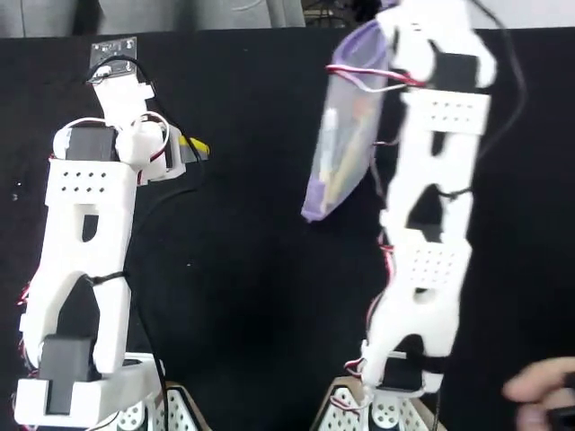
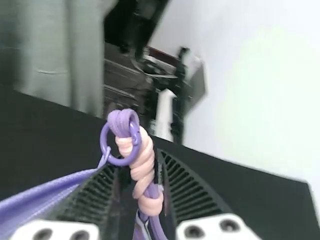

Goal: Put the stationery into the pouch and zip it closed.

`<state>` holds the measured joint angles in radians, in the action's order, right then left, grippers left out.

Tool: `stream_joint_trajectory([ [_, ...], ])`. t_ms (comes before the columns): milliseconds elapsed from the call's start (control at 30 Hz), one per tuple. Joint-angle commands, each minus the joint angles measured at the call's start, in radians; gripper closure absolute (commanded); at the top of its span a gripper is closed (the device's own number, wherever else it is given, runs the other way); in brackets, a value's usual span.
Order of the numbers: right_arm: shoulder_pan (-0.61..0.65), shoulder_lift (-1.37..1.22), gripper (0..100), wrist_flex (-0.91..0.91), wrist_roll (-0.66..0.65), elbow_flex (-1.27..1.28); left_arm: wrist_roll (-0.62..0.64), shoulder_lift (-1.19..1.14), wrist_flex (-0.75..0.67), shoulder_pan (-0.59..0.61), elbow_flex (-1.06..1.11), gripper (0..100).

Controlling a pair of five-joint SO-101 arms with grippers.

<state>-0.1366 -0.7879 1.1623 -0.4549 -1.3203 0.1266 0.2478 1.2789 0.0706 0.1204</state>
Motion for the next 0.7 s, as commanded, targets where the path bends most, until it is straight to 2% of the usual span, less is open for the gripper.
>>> stream_joint_trajectory([
  [0, -0.133, -0.107, 98.8, -0.002, -0.066, 0.008, 0.0, 0.029, -0.018, -0.012, -0.012, 66],
  [200, -0.288, -0.15, 98.8, -0.002, -0.181, 0.008, 0.0, 0.029, -0.018, -0.012, -0.012, 66],
  [467, -0.483, -0.15, 98.8, 0.002, -0.241, -0.077, 0.003, 0.029, -0.018, -0.013, -0.012, 66],
  [667, -0.52, -0.15, 98.8, 0.078, -0.238, -0.266, 0.003, 0.029, -0.017, -0.013, -0.012, 66],
])
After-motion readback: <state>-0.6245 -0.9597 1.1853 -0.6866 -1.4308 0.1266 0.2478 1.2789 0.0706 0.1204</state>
